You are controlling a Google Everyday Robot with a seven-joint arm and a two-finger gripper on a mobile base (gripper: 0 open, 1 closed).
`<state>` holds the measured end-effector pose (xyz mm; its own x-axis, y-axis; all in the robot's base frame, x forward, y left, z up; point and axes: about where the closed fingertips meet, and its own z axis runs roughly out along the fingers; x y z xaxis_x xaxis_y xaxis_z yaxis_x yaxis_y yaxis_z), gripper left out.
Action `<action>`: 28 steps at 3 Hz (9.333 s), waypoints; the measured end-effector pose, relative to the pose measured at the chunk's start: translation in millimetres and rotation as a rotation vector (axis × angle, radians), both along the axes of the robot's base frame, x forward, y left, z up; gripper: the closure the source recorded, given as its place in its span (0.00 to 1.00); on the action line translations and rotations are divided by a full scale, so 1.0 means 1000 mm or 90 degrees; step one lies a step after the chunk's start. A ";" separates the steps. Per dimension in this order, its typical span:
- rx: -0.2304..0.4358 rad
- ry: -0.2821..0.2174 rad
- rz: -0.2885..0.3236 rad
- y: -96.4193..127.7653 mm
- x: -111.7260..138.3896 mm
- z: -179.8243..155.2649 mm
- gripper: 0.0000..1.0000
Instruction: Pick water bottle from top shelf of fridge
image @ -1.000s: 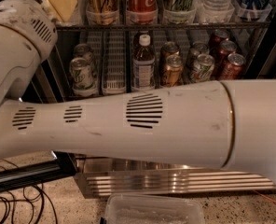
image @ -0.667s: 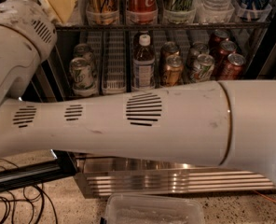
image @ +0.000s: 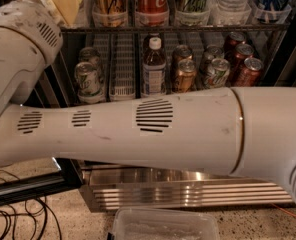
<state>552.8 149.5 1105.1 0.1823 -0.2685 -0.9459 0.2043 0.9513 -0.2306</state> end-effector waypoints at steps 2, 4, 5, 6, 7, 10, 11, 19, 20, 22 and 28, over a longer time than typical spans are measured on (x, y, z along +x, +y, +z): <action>0.008 0.018 0.000 0.000 0.012 -0.011 0.41; 0.021 0.034 0.010 -0.001 0.029 -0.016 0.41; 0.023 0.042 0.021 0.002 0.042 -0.019 0.40; 0.025 0.047 0.029 0.005 0.050 -0.021 0.39; 0.034 0.049 0.035 0.004 0.057 -0.020 0.39; 0.047 0.042 0.062 0.015 0.081 -0.008 0.39; 0.054 0.047 0.064 0.015 0.085 -0.010 0.40; 0.065 -0.011 0.084 0.023 0.059 0.024 1.00; 0.077 -0.006 0.102 0.030 0.041 0.028 1.00; 0.094 0.070 0.059 0.007 0.003 0.015 1.00; 0.123 0.357 0.219 -0.088 -0.014 -0.067 1.00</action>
Offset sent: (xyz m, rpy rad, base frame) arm 0.0188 -0.0050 -0.0215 0.1226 0.0372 -0.0018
